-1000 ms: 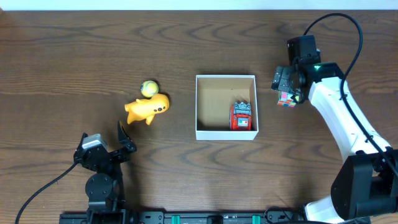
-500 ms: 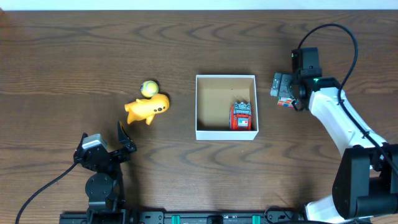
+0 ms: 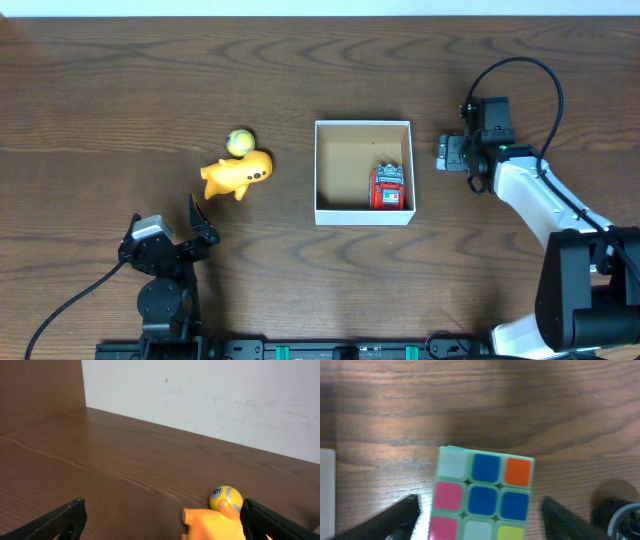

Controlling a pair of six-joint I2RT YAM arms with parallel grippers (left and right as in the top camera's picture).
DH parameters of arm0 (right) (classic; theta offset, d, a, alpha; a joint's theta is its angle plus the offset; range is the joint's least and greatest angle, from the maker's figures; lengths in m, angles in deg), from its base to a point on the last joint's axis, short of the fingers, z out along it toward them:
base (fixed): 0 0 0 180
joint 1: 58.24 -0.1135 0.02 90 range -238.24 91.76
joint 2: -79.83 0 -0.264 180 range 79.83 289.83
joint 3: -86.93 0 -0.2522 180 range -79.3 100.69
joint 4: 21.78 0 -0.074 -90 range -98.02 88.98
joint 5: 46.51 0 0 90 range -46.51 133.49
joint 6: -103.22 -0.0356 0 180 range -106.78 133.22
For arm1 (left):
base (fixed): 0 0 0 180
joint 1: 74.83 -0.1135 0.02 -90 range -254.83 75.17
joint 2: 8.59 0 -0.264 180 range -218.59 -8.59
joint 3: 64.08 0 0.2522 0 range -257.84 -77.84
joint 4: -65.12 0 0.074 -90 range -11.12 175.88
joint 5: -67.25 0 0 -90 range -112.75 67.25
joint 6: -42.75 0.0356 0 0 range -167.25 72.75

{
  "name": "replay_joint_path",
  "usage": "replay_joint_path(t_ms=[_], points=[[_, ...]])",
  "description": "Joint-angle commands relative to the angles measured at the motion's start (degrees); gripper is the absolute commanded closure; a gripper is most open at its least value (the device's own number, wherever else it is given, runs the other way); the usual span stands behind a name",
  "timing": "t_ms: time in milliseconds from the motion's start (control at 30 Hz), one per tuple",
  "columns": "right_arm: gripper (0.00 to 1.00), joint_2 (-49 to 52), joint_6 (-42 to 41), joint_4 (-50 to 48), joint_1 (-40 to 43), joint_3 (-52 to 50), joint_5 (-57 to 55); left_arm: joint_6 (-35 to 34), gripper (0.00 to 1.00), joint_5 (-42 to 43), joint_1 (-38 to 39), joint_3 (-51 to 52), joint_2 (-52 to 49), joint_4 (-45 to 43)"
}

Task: Pack container
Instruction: 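Move the right gripper to the Rubik's cube and grasp it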

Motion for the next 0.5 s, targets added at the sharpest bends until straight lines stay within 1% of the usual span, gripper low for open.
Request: replay_joint_path(t_ms=[0,67,100,167,200,233,267,400,467], points=[[0.30,-0.02,1.14,-0.33,0.85,-0.28,0.07,0.57,0.02,-0.04,0.11,1.70,0.35,0.92],[0.31,-0.02,1.31,-0.24,0.85,-0.28,0.07,0.57,0.02,-0.04,0.11,1.70,0.35,0.92],[0.34,-0.02,1.31,-0.11,0.85,-0.28,0.04,0.57,0.02,-0.04,0.11,1.70,0.35,0.92],[0.36,-0.02,1.31,-0.13,0.85,-0.46,0.07,0.57,0.02,-0.04,0.11,1.70,0.35,0.92],[0.32,-0.02,1.31,-0.24,0.83,-0.59,0.07,0.57,0.02,-0.04,0.11,1.70,0.35,0.92],[0.25,-0.02,1.31,-0.35,0.83,-0.72,0.04,0.57,0.02,-0.04,0.11,1.70,0.35,0.92],[0.22,-0.02,1.33,-0.50,0.85,-0.87,0.04,0.57,0.02,-0.04,0.11,1.70,0.35,0.92],[0.17,0.46,3.58,-1.31,0.85,-1.07,0.04,0.57,0.02,-0.04,0.11,1.70,0.35,0.92],[0.16,1.27,4.46,-1.92,0.85,-1.07,0.04,0.57,0.02,-0.04,0.11,1.70,0.35,0.92]])
